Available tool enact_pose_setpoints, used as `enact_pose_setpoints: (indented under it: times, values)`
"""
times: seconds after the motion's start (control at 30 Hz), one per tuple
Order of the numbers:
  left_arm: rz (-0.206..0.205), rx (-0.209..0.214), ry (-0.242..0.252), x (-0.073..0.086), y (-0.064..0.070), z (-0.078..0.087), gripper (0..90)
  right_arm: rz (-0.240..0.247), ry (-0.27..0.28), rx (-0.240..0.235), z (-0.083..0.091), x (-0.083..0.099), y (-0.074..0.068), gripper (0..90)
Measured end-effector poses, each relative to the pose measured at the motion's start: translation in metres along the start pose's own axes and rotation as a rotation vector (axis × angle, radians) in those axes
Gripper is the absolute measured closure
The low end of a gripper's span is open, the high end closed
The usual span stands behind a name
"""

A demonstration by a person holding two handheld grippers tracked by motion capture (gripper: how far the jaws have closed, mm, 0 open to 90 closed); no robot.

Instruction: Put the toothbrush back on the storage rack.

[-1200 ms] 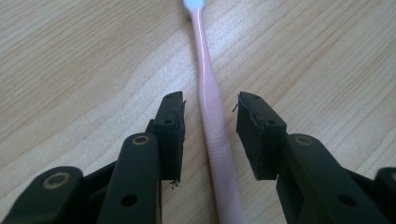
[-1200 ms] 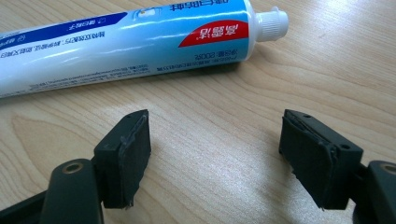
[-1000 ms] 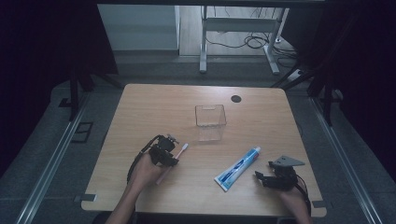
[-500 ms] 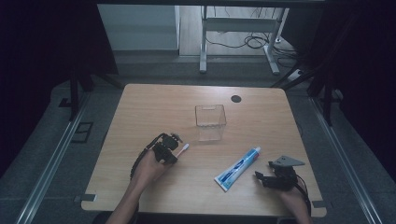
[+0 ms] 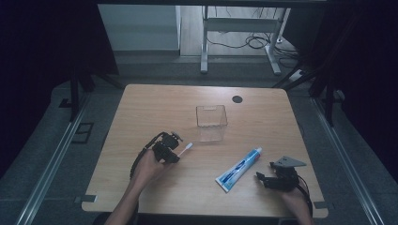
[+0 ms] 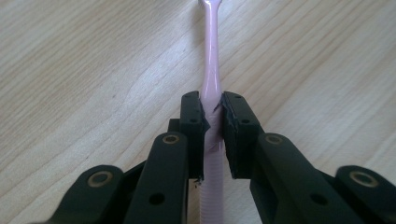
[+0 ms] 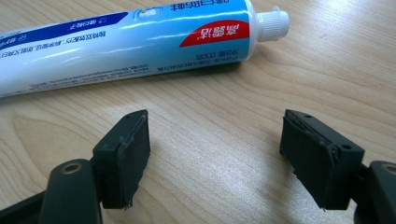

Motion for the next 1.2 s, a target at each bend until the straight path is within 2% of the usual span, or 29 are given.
enact_pose_setpoints:
  times: [0.5,1.2]
  values:
    - [0.003,0.021,0.063,-0.011,-0.003,0.019,79.3,-0.001,0.000,0.000,0.000,0.000,0.000,24.5]
    - [0.010,0.001,0.149,-0.032,-0.009,0.045,79.3,0.001,0.000,0.001,0.000,0.000,0.000,24.5]
Point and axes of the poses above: each handheld gripper's, and its own axes: z roughly backward along the jaws, x roughly out of its underside, y roughly to its right, the point moved 10 cm from there along -z, roughly forward along the jaws, and after that the axes turned 15 degrees about -x, right-handed, at the moved point
